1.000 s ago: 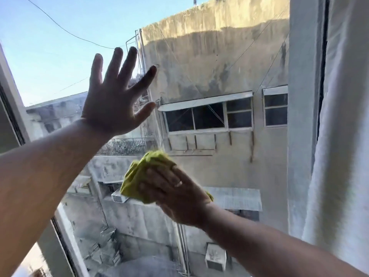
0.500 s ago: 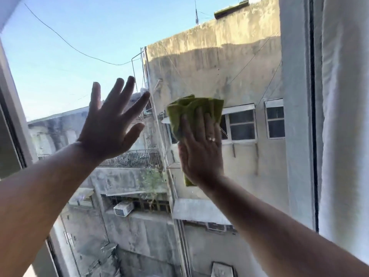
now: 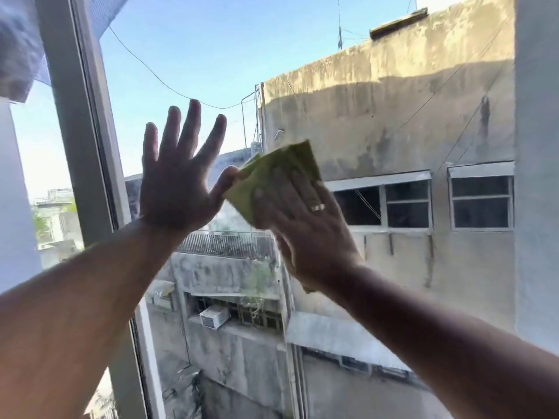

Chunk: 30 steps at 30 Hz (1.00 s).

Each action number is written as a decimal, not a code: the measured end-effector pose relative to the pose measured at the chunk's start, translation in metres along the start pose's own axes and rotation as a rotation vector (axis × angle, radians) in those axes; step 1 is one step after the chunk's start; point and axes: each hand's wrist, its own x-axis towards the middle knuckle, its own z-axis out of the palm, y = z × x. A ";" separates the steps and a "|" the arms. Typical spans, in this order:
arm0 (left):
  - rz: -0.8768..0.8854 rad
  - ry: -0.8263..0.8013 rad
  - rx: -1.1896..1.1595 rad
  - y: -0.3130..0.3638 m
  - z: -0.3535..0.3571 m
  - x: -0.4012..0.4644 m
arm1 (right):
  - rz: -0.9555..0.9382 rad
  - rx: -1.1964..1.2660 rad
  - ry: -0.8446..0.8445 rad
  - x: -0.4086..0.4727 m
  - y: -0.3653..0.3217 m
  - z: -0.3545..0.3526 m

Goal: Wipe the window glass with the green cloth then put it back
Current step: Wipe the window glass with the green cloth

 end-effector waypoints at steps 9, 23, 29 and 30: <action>-0.010 -0.051 0.000 0.001 -0.005 0.000 | -0.279 -0.041 -0.119 -0.041 0.055 -0.017; 0.008 -0.063 -0.011 -0.004 -0.001 0.000 | -0.194 -0.044 -0.064 -0.072 0.097 -0.024; 0.015 -0.043 -0.001 -0.004 0.003 0.000 | 0.274 -0.122 0.071 -0.026 0.104 -0.035; 0.017 -0.046 0.005 -0.003 0.003 -0.001 | 0.171 -0.096 0.024 -0.033 0.076 -0.022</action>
